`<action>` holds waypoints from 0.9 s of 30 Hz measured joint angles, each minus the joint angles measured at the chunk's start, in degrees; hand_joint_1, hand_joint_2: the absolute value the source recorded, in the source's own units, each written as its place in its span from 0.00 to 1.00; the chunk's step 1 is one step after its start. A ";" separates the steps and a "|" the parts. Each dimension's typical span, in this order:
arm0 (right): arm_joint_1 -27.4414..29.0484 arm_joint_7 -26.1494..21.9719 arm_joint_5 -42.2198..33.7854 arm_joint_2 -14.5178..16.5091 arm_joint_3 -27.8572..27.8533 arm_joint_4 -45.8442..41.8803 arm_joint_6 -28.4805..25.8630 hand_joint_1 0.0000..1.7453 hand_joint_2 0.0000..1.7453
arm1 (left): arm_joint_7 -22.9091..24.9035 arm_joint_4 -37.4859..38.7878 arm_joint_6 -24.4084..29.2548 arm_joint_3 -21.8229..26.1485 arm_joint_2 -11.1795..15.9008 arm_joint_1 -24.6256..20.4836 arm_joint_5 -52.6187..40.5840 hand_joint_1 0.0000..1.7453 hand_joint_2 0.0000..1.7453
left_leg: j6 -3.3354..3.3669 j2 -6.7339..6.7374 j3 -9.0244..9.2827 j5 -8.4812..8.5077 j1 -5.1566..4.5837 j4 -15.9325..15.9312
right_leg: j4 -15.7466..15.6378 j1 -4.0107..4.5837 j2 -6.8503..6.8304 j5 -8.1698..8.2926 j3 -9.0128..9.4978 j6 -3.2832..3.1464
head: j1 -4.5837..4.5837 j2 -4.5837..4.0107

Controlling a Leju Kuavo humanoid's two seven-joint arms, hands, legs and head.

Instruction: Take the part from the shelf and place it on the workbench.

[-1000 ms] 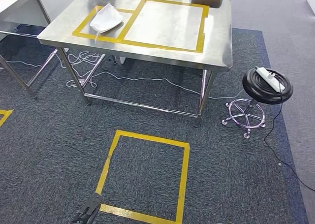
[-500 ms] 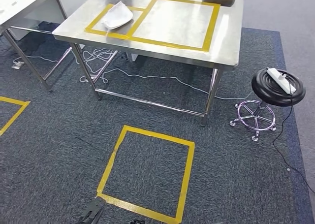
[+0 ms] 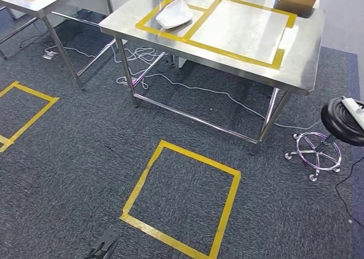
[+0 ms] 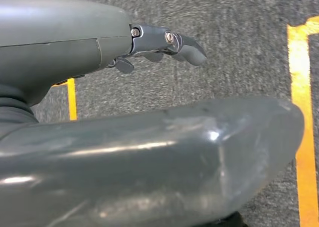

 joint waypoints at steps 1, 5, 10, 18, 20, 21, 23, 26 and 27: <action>0.00 0.00 0.00 0.00 -0.01 0.00 0.00 0.00 0.00 | 0.00 0.00 0.00 0.00 -0.01 0.04 0.00 0.00 0.00 | -0.07 -0.59 0.04 0.04 0.03 0.00 | -2.52 -0.12 0.17 1.73 1.21 -0.04 | -0.01 0.00; -0.10 -0.01 0.00 0.00 -0.02 0.00 0.00 0.00 0.00 | 0.00 0.00 0.00 0.00 -0.03 -0.09 0.00 0.00 0.00 | -1.10 -2.77 -0.23 0.43 0.08 -0.02 | -15.96 -0.81 4.07 6.90 7.70 -0.17 | 0.04 0.00; -0.10 0.03 -0.01 0.00 -0.08 0.00 -0.01 0.00 0.00 | 0.00 0.02 -0.02 0.03 -0.06 0.14 -0.01 0.00 0.00 | -2.69 -2.08 -1.87 -0.65 0.30 1.60 | -17.33 -0.58 2.12 7.76 7.94 -2.18 | -0.17 0.00; -0.08 0.40 -0.21 -0.02 -0.10 0.00 -0.02 0.00 0.00 | 0.14 0.02 -0.63 0.04 -0.21 0.07 -0.27 0.00 0.00 | -2.69 2.84 -3.37 -1.58 -0.03 6.79 | -17.44 0.00 -2.67 7.70 7.91 -2.58 | -0.40 0.00; -0.09 0.52 -0.26 -0.02 -0.11 0.00 -0.02 0.00 0.00 | 0.19 0.02 -0.74 0.04 -0.29 -0.20 -0.34 0.00 0.00 | -2.21 4.82 -0.41 0.02 -0.24 1.17 | -16.99 0.37 -3.50 7.34 7.86 -2.10 | -0.31 0.00; -0.10 0.58 -0.32 -0.02 -0.12 0.00 -0.02 0.00 0.00 | 0.23 0.02 -0.77 0.05 -0.34 -0.26 -0.38 0.00 0.00 | -1.93 5.26 0.04 0.04 -0.38 0.08 | -16.82 0.56 -3.93 7.19 7.84 -1.85 | -0.22 0.00; -0.15 0.79 -0.47 -0.02 -0.16 0.00 -0.02 0.00 0.00 | 0.40 0.03 -0.79 0.07 -0.41 -0.12 -0.45 0.00 0.00 | -1.28 4.29 -0.15 0.05 -0.41 -0.15 | -16.70 0.49 -4.64 6.94 7.87 -1.35 | -0.04 0.00; -0.14 1.20 -0.60 -0.02 -0.19 0.00 -0.06 0.00 0.00 | 0.67 0.04 -0.79 0.09 -0.61 -0.01 -0.66 0.00 0.00 | -0.42 2.81 -0.23 0.35 -0.11 -0.31 | -12.04 0.07 -1.99 3.76 5.97 -0.29 | 0.13 0.00; -0.09 1.31 -0.58 -0.02 -0.20 0.00 -0.08 0.00 0.00 | 0.71 0.04 -0.80 0.09 -0.72 -0.06 -0.80 0.00 0.00 | -0.26 2.29 -0.29 0.40 -0.09 -0.31 | -8.26 -0.01 -0.89 1.83 4.31 -0.07 | 0.21 0.00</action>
